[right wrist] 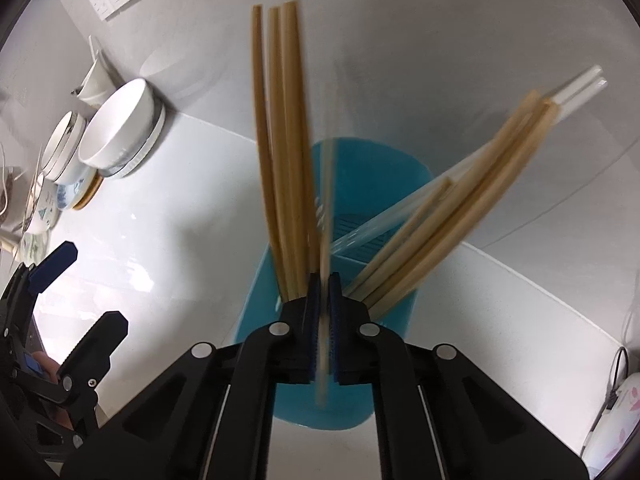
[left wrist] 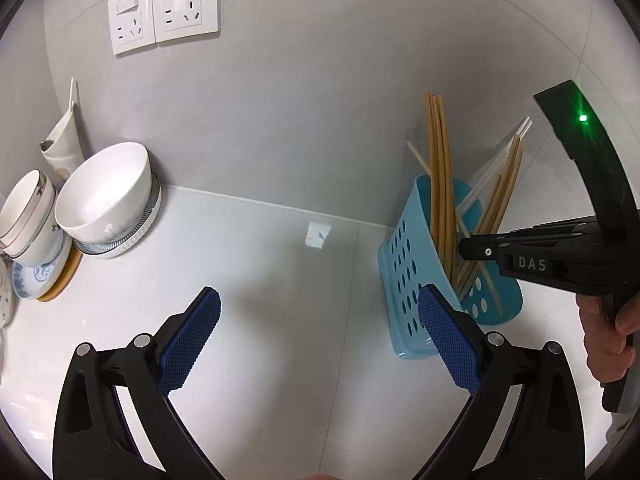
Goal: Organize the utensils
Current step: 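Lower the pale chopstick into the holder and open the right tool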
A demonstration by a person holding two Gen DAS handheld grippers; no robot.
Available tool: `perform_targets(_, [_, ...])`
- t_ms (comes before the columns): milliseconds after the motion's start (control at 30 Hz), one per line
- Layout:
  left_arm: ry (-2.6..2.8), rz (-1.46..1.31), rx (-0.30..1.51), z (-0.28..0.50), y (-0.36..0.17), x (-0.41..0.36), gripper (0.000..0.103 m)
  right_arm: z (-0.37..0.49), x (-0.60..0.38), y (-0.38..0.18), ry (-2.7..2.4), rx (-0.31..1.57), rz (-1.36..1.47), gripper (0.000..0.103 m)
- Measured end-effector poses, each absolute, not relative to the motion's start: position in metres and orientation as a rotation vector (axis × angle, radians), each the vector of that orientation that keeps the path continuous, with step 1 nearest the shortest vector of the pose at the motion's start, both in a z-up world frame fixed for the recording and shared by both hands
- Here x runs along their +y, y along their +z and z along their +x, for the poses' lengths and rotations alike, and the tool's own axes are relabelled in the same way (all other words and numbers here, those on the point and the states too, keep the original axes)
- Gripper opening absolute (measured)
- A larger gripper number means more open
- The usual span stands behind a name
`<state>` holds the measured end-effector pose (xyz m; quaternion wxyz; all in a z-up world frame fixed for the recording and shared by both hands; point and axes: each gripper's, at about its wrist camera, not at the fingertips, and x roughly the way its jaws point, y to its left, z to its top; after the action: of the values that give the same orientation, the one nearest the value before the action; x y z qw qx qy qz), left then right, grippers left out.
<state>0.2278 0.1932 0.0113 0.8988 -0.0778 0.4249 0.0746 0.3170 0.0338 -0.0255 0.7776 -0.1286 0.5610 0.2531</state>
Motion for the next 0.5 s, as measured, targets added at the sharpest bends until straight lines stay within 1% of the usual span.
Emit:
perform_targets(133, [0.148,-0.157,0.88,0.228,0.012,0.191,0.097,0.313,0.025,-0.019,0.53,1.189,-0.232,0.004])
perform_targets(233, [0.145,-0.155,0.882,0.227,0.012,0.189,0.097,0.309,0.015,-0.013,0.51,1.132,-0.172,0.004])
perform_targets(500, [0.15,-0.137,0.904,0.227,0.01,0.19,0.097,0.289,-0.016,-0.009,0.533,0.829,0.099,0.004])
